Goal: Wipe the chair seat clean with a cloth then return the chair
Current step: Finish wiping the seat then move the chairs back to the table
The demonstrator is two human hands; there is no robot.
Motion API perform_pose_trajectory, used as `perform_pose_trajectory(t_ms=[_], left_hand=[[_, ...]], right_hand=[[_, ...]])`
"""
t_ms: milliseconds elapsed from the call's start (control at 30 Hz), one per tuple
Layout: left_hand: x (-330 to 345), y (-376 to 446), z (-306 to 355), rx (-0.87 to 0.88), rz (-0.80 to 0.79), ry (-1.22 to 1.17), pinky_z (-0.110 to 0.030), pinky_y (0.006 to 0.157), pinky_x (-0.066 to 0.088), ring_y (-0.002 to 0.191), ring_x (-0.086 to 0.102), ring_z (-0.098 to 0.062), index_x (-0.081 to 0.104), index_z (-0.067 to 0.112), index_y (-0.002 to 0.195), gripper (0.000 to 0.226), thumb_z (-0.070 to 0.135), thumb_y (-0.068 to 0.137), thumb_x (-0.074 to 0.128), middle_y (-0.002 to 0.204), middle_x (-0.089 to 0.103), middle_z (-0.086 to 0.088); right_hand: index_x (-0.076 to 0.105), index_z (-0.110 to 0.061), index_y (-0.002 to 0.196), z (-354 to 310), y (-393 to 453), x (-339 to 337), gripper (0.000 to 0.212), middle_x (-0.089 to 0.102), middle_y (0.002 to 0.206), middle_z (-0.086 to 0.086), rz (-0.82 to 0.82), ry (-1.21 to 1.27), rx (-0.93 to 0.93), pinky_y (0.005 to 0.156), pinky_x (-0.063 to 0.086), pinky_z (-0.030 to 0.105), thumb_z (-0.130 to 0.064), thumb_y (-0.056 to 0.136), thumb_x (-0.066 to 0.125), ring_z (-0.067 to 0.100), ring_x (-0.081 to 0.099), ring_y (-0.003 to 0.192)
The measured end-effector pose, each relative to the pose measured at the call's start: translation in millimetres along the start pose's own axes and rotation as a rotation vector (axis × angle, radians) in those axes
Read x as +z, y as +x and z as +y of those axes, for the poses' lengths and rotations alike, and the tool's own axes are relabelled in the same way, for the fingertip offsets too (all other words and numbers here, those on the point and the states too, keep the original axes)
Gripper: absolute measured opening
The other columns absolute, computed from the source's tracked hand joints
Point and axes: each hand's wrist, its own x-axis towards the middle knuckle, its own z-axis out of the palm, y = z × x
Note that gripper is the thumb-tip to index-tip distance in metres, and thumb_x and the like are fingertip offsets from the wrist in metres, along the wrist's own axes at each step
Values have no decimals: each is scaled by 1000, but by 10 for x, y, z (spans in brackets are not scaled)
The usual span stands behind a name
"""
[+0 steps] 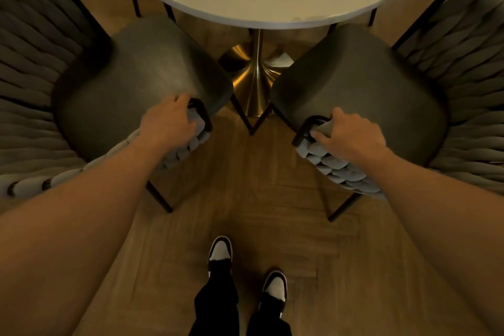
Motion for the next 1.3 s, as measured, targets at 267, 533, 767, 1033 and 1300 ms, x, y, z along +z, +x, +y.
perform_pose_trajectory(t_ms=[267,533,767,1033,1300], left_hand=[[-37,65,-94,64,114,103,-38,58,39,68,48,-24,44,20,97,28,47,95,47,80,51,-4],[12,-26,-184,68,122,121,-31,50,33,59,47,-16,50,20,100,28,47,96,45,73,51,-1],[20,-42,-176,40,123,141,-32,51,35,59,46,-17,48,22,100,26,47,96,45,74,50,0],[-6,-34,-237,44,144,164,-36,55,39,66,51,-23,52,22,106,29,48,96,44,79,54,-4],[-26,-29,-319,51,148,160,-36,56,37,66,47,-22,51,21,106,28,47,96,45,78,50,-2]], right_hand=[[42,-20,102,-44,21,73,48,50,76,-1,123,-173,0,64,40,38,-67,99,40,24,56,72],[40,-19,98,-52,41,72,46,47,73,-1,143,-185,-6,66,36,39,-64,101,40,23,51,70],[40,-20,100,-44,53,71,43,49,72,-1,154,-195,-7,68,36,39,-64,101,39,24,53,71],[39,-21,101,-64,82,70,44,45,69,-3,156,-172,-6,71,38,39,-65,101,38,22,52,71],[45,-20,103,-67,96,106,46,50,73,-2,185,-192,-2,71,35,39,-65,101,38,23,52,72]])
